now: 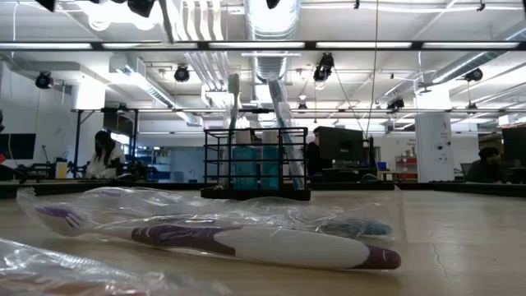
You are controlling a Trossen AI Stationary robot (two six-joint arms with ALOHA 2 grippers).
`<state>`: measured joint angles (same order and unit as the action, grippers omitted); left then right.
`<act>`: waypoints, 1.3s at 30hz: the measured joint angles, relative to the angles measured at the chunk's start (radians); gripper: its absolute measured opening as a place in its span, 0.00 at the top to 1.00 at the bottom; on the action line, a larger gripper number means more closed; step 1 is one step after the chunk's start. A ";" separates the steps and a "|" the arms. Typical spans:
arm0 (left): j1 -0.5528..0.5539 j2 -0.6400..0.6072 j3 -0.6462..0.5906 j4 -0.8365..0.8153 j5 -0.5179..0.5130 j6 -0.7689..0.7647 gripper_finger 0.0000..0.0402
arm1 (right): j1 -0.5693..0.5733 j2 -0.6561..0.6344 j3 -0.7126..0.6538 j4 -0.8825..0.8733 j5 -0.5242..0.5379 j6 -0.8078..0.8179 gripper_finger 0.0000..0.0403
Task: Pick & Place toothbrushing station
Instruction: Put the green toothbrush into the wire organizer
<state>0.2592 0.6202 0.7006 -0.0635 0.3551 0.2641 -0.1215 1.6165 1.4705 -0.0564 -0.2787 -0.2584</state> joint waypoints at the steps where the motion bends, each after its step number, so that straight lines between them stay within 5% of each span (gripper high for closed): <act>1: 0.000 -0.025 -0.003 -0.027 -0.011 -0.005 0.95 | 0.000 -0.027 -0.021 -0.004 -0.001 -0.005 0.67; 19: 0.001 -0.519 -0.464 0.116 -0.158 -0.235 0.95 | 0.001 -0.779 -0.830 0.342 0.017 0.096 0.94; 26: 0.002 -0.606 -0.531 0.092 -0.169 -0.285 0.95 | 0.000 -1.035 -1.115 0.466 0.159 0.146 0.98; 39: 0.002 -0.610 -0.626 0.080 -0.200 -0.307 0.95 | 0.001 -1.143 -1.415 0.787 0.181 0.172 0.98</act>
<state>0.2607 0.0105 0.0744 0.0169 0.1551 -0.0429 -0.1207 0.4740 0.0552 0.7302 -0.0982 -0.0866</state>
